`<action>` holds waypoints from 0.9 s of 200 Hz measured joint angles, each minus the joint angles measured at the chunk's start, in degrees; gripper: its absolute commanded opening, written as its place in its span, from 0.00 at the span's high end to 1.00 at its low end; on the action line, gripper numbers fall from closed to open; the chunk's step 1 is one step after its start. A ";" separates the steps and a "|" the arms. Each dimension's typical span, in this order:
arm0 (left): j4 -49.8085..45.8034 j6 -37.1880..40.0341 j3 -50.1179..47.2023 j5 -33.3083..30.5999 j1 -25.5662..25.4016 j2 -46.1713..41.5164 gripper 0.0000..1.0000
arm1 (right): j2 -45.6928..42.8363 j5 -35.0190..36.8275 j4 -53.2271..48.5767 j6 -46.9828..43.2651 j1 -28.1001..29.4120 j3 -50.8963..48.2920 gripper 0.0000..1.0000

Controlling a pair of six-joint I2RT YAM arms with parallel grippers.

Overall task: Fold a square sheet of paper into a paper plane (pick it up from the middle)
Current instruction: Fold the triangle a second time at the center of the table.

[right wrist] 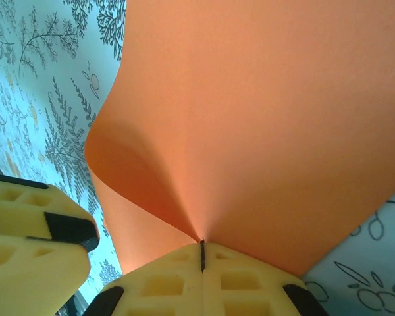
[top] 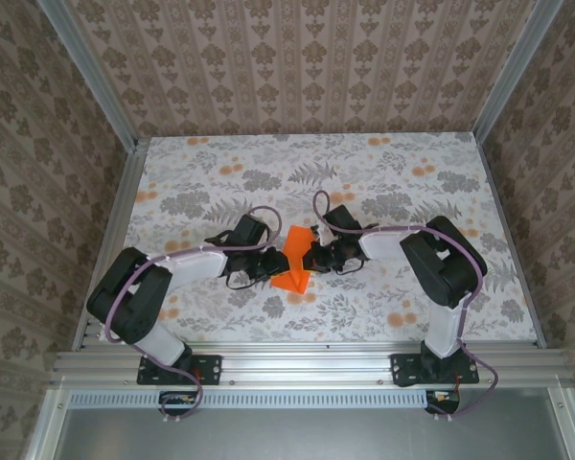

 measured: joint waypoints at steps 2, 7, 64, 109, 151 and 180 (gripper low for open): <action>-0.07 0.00 -0.04 -0.02 0.00 0.00 0.78 | -0.07 0.09 -0.20 -0.17 -0.02 0.04 1.00; -0.22 0.00 -0.11 -0.02 0.00 0.00 0.79 | -0.15 0.44 -0.63 -0.44 -0.04 0.15 1.00; -1.57 0.28 -0.15 -0.44 0.00 0.61 0.92 | -0.55 2.47 -3.65 -2.43 -0.50 1.14 1.00; -4.17 1.44 0.52 -0.94 -0.22 2.67 0.97 | -1.14 3.76 -4.83 -3.32 -1.31 1.46 1.00; -6.29 2.75 1.97 -1.20 -0.28 3.41 0.98 | -1.29 4.50 -5.68 -3.67 -1.86 1.73 1.00; -6.95 3.34 2.43 -1.29 -0.37 3.65 0.98 | -1.57 5.22 -5.70 -3.78 -2.16 1.77 1.00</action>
